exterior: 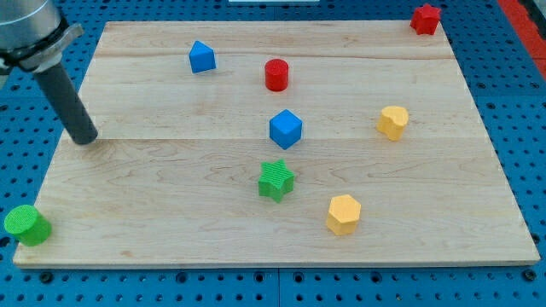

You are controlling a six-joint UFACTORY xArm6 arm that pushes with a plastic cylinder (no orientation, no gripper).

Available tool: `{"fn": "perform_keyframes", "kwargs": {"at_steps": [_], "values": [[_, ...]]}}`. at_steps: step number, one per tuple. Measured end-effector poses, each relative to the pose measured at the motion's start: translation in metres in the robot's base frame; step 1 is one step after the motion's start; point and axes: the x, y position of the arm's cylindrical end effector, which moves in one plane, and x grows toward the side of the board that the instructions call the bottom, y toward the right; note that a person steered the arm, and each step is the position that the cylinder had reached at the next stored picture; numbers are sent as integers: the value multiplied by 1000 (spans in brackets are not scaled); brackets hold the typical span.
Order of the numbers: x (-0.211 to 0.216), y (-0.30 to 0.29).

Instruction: Point at the blue cube

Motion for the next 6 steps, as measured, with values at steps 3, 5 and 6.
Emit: {"fn": "perform_keyframes", "kwargs": {"at_steps": [3,5,6], "values": [[-36,63],[-94,252],[-65,286]]}}
